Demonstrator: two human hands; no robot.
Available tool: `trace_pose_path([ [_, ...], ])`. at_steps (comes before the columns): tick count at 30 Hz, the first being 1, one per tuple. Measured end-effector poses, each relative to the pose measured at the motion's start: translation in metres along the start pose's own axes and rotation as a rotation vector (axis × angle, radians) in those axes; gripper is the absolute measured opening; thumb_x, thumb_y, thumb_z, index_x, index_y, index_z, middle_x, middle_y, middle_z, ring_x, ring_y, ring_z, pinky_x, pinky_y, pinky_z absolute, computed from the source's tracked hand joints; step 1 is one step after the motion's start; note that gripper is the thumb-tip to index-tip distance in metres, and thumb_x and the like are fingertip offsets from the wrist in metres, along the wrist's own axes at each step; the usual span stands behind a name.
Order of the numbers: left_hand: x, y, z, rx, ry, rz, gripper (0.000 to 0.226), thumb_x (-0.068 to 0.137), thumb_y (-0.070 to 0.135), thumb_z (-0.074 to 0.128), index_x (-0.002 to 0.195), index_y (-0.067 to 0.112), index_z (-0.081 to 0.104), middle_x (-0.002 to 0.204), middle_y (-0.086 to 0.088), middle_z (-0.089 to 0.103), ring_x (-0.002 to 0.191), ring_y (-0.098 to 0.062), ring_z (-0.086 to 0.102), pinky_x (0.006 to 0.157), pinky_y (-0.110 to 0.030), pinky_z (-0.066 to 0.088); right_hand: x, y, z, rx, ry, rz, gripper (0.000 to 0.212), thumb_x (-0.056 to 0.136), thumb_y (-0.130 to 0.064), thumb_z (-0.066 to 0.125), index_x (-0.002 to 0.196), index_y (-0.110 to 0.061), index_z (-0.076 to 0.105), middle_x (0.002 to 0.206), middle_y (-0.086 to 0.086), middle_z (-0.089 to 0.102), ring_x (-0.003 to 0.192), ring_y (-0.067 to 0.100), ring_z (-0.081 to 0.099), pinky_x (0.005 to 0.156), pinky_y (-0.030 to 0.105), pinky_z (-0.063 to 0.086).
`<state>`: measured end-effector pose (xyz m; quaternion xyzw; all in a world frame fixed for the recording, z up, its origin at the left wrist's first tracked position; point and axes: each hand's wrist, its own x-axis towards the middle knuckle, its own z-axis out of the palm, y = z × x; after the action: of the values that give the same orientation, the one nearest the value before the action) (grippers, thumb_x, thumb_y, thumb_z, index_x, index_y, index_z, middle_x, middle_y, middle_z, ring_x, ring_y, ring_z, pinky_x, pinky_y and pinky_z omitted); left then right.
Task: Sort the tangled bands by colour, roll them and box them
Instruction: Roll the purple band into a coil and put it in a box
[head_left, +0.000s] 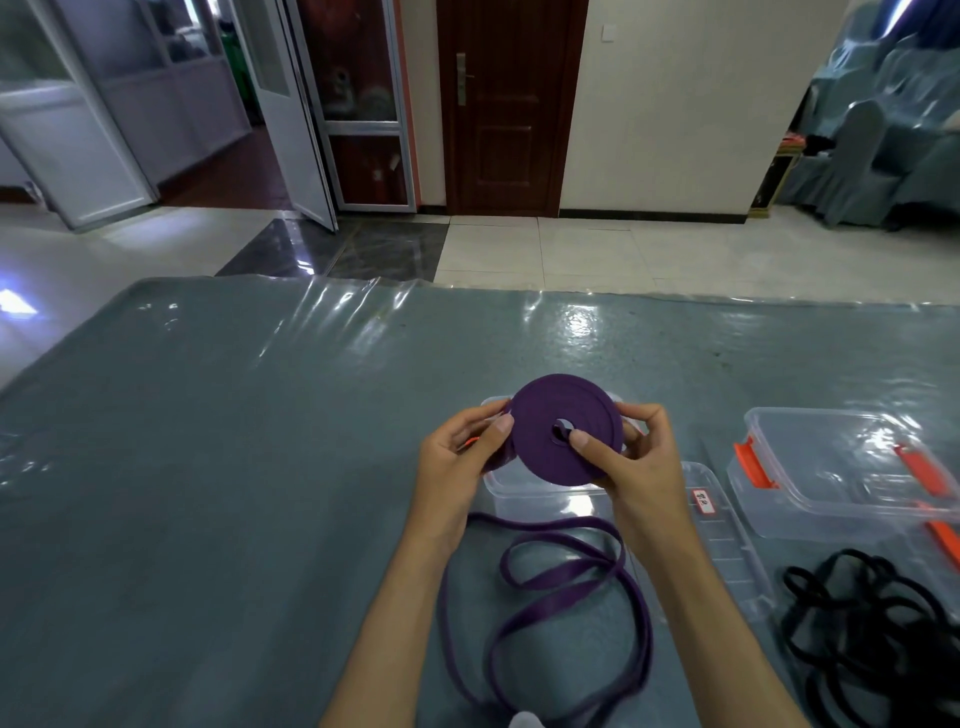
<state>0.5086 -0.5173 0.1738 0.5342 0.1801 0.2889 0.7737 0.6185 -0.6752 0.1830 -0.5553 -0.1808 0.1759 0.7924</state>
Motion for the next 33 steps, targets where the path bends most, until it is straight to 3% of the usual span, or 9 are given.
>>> trace_pose_path([
  [3,-0.001,0.001,0.002,-0.016,0.012,0.016,0.016,0.090,0.027,0.083,0.106,0.025,0.080,0.112,-0.011,0.080,0.103,-0.028,0.078,0.081,-0.027,0.062,-0.001,-0.002,0.000,0.019,0.026,-0.014,0.073,0.054,-0.041,0.104,0.112,-0.026,0.062,0.114,0.014,0.077,0.105,0.035,0.077,0.074,0.039,0.065],
  [9,-0.001,-0.007,0.009,-0.075,-0.025,-0.011,0.033,0.078,0.025,0.090,0.109,0.021,0.079,0.119,-0.013,0.078,0.111,-0.032,0.075,0.088,-0.035,0.062,-0.005,0.008,0.005,0.035,0.126,-0.033,0.058,0.065,-0.026,0.098,0.111,-0.024,0.063,0.115,0.014,0.075,0.103,0.032,0.078,0.075,0.038,0.065],
  [12,-0.002,-0.008,0.002,-0.040,-0.025,0.024,0.036,0.081,0.025,0.090,0.115,0.023,0.080,0.120,-0.010,0.078,0.112,-0.027,0.076,0.088,-0.030,0.061,0.000,0.003,0.000,0.014,0.079,0.045,0.041,0.068,-0.037,0.093,0.085,-0.020,0.060,0.091,0.005,0.076,0.088,0.025,0.078,0.063,0.033,0.063],
  [14,-0.003,-0.008,-0.003,0.004,-0.035,0.042,0.039,0.081,0.025,0.090,0.119,0.022,0.080,0.119,-0.008,0.079,0.111,-0.024,0.076,0.087,-0.030,0.061,0.005,-0.002,-0.007,-0.095,0.017,0.081,0.043,0.074,-0.040,0.092,0.072,-0.022,0.053,0.080,0.003,0.071,0.082,0.023,0.075,0.058,0.031,0.060],
  [17,-0.005,-0.008,-0.006,0.029,-0.045,0.041,0.043,0.079,0.030,0.092,0.119,0.023,0.079,0.117,-0.008,0.079,0.109,-0.024,0.076,0.085,-0.031,0.061,0.006,-0.006,-0.014,-0.128,-0.066,0.131,0.026,0.079,-0.036,0.088,0.094,-0.027,0.069,0.087,0.003,0.077,0.081,0.024,0.077,0.061,0.034,0.062],
  [20,-0.005,-0.010,-0.007,0.067,-0.047,0.044,0.045,0.077,0.032,0.093,0.118,0.024,0.078,0.114,-0.009,0.080,0.107,-0.026,0.076,0.088,-0.033,0.061,0.006,-0.006,-0.020,-0.080,-0.141,0.205,0.051,0.077,-0.037,0.086,0.126,-0.037,0.074,0.112,0.009,0.080,0.095,0.026,0.079,0.073,0.039,0.066],
  [25,-0.005,-0.013,-0.004,0.120,-0.041,0.057,0.040,0.080,0.031,0.092,0.117,0.025,0.078,0.111,-0.009,0.080,0.105,-0.026,0.077,0.089,-0.032,0.062,0.006,-0.005,-0.021,-0.050,-0.102,0.229,0.046,0.076,-0.035,0.086,0.121,-0.032,0.077,0.117,0.006,0.079,0.098,0.024,0.078,0.073,0.035,0.065],
  [30,-0.003,-0.018,-0.012,0.156,-0.034,0.026,0.040,0.075,0.032,0.094,0.112,0.027,0.077,0.108,-0.008,0.081,0.101,-0.024,0.078,0.084,-0.027,0.061,0.006,-0.005,-0.027,-0.144,-0.239,0.325,0.047,0.075,-0.031,0.088,0.113,-0.026,0.060,0.106,0.021,0.079,0.091,0.042,0.078,0.062,0.036,0.063],
  [33,-0.004,-0.023,-0.013,0.108,-0.007,-0.013,0.045,0.074,0.033,0.096,0.108,0.027,0.067,0.105,-0.014,0.080,0.096,-0.031,0.079,0.080,-0.035,0.064,0.004,0.001,-0.026,-0.137,-0.242,0.305,0.049,0.083,-0.026,0.084,0.128,-0.033,0.064,0.105,0.022,0.079,0.091,0.039,0.079,0.063,0.035,0.064],
])
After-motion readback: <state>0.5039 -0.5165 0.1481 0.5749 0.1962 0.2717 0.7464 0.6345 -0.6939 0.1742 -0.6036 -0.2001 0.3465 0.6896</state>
